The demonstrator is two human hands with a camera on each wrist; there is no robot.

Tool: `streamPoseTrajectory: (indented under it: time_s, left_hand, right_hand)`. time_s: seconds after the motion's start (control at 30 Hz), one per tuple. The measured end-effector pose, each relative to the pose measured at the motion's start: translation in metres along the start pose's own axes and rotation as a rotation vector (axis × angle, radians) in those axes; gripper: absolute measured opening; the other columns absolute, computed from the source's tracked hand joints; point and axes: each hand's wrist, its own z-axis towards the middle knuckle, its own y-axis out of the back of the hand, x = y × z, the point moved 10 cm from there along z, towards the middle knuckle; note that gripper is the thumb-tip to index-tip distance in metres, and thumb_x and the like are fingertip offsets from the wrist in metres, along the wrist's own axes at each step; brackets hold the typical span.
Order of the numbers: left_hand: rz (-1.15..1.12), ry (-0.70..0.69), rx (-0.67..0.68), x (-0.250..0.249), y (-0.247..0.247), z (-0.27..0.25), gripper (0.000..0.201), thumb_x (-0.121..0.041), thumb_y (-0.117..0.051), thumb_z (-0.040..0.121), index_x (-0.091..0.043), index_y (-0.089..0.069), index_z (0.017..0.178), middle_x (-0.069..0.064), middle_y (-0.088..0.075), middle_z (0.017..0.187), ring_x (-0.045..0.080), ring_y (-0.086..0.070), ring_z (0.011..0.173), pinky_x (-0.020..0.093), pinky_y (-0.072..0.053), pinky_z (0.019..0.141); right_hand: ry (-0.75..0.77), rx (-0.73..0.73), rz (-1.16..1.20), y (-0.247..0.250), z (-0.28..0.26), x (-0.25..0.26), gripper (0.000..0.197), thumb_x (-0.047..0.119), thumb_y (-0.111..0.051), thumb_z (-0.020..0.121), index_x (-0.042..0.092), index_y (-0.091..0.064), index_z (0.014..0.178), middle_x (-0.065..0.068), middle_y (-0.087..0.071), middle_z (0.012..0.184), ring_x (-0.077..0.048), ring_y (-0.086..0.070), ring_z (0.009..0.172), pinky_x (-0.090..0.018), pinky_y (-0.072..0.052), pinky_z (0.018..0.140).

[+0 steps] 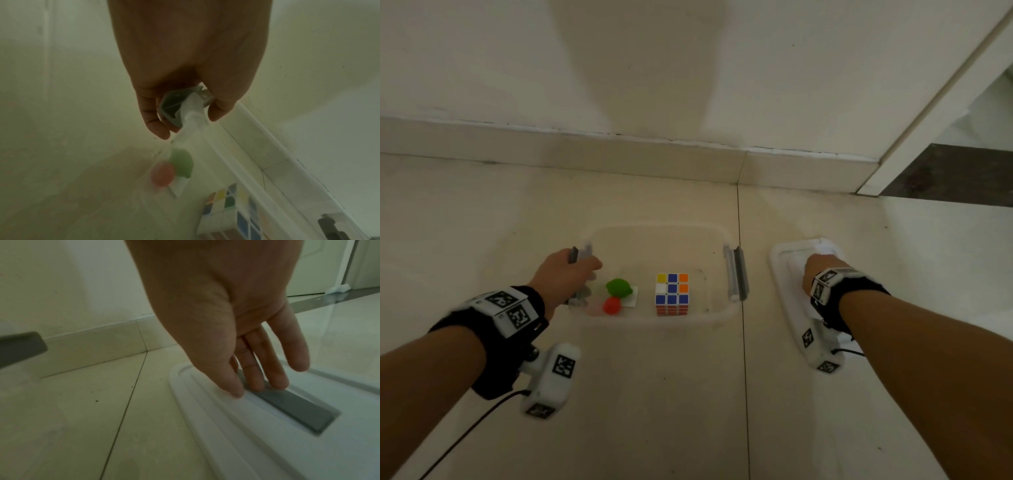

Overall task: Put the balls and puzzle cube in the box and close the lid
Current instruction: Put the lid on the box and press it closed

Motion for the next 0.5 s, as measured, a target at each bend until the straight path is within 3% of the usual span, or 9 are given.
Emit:
streamPoseTrajectory:
  time_s: [0.07, 0.1, 0.2, 0.33, 0.37, 0.43, 0.47, 0.5]
  left_hand:
    - [-0.002, 0.005, -0.005, 0.001, 0.001, 0.000, 0.036, -0.025, -0.056, 0.096, 0.000, -0.055, 0.122, 0.018, -0.061, 0.113, 0.027, -0.058, 0.067, 0.035, -0.056, 0.059]
    - [-0.003, 0.008, -0.006, 0.001, 0.001, 0.000, 0.036, -0.025, -0.056, 0.096, 0.000, -0.055, 0.122, 0.019, -0.061, 0.114, 0.027, -0.058, 0.067, 0.035, -0.057, 0.060]
    - [-0.004, 0.013, -0.001, 0.001, 0.001, 0.001, 0.036, -0.025, -0.057, 0.095, 0.000, -0.054, 0.122, 0.018, -0.061, 0.113, 0.027, -0.058, 0.067, 0.038, -0.057, 0.063]
    - [0.004, 0.019, 0.005, 0.000, 0.000, 0.001, 0.035, -0.025, -0.057, 0.096, -0.001, -0.055, 0.122, 0.017, -0.061, 0.110, 0.027, -0.058, 0.067, 0.037, -0.057, 0.062]
    - [0.004, 0.019, 0.008, 0.000, 0.000, 0.000, 0.035, -0.025, -0.057, 0.096, -0.001, -0.055, 0.121, 0.017, -0.061, 0.110, 0.027, -0.058, 0.067, 0.036, -0.056, 0.060]
    - [0.001, 0.020, 0.009, 0.000, 0.000, -0.001, 0.034, -0.024, -0.057, 0.096, -0.001, -0.054, 0.121, 0.017, -0.061, 0.110, 0.027, -0.058, 0.066, 0.035, -0.056, 0.059]
    - [0.001, 0.019, 0.007, 0.000, 0.000, -0.001, 0.033, -0.023, -0.057, 0.096, -0.001, -0.054, 0.120, 0.017, -0.061, 0.110, 0.026, -0.057, 0.066, 0.035, -0.056, 0.059]
    - [0.001, 0.020, 0.005, 0.001, 0.000, -0.001, 0.032, -0.023, -0.057, 0.095, -0.002, -0.054, 0.119, 0.017, -0.061, 0.110, 0.026, -0.057, 0.066, 0.036, -0.056, 0.060]
  right_hand:
    - [-0.034, 0.000, 0.060, -0.009, 0.003, -0.006, 0.065, 0.023, -0.058, 0.089, 0.010, -0.037, 0.150, -0.012, -0.036, 0.154, -0.027, -0.038, 0.140, -0.037, -0.033, 0.117]
    - [-0.069, 0.004, 0.086, -0.012, 0.005, -0.011, 0.061, 0.022, -0.055, 0.091, 0.009, -0.039, 0.148, -0.012, -0.036, 0.153, -0.028, -0.038, 0.139, -0.036, -0.034, 0.115]
    - [-0.116, -0.023, 0.162, -0.011, 0.008, -0.021, 0.041, 0.018, -0.053, 0.092, 0.004, -0.059, 0.130, -0.019, -0.057, 0.132, -0.035, -0.056, 0.120, -0.039, -0.047, 0.094]
    - [-0.131, -0.039, 0.244, -0.006, 0.007, -0.023, 0.035, 0.017, -0.056, 0.092, 0.003, -0.061, 0.123, -0.018, -0.061, 0.126, -0.033, -0.060, 0.111, -0.037, -0.049, 0.089]
    - [-0.129, -0.030, 0.243, -0.007, 0.006, -0.023, 0.029, 0.018, -0.057, 0.091, 0.005, -0.063, 0.117, -0.015, -0.063, 0.122, -0.030, -0.062, 0.102, -0.034, -0.049, 0.086]
    - [-0.128, -0.045, 0.259, -0.006, 0.005, -0.023, 0.011, 0.020, -0.064, 0.087, 0.009, -0.062, 0.091, -0.008, -0.066, 0.095, -0.022, -0.057, 0.075, -0.026, -0.047, 0.069]
    - [-0.131, -0.059, 0.279, -0.002, 0.004, -0.023, 0.013, 0.021, -0.066, 0.086, 0.009, -0.063, 0.088, -0.004, -0.061, 0.082, -0.021, -0.054, 0.069, -0.024, -0.046, 0.065]
    - [-0.122, -0.071, 0.290, 0.003, 0.001, -0.022, 0.017, 0.022, -0.066, 0.086, 0.008, -0.064, 0.095, -0.003, -0.058, 0.078, -0.022, -0.056, 0.071, -0.025, -0.047, 0.067]
